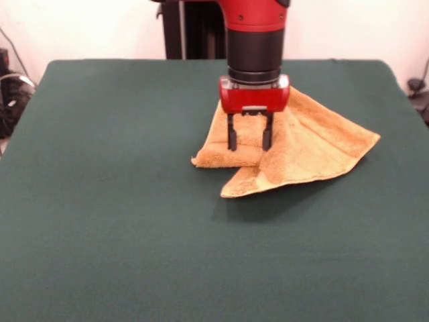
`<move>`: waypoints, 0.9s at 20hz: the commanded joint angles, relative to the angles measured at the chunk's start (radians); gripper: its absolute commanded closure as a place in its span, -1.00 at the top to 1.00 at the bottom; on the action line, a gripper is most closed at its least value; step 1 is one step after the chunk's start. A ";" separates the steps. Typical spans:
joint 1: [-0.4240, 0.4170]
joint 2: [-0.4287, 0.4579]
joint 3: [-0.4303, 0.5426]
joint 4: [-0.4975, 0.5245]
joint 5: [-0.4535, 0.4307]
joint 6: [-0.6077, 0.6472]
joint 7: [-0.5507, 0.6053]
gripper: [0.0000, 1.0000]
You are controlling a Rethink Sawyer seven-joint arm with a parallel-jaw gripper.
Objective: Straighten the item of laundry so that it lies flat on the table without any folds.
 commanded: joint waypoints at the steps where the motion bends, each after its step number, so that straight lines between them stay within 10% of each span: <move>1: 0.055 0.053 0.057 0.037 -0.003 0.057 0.066 1.00; 18: 0.061 0.055 0.058 0.039 0.005 0.048 0.075 1.00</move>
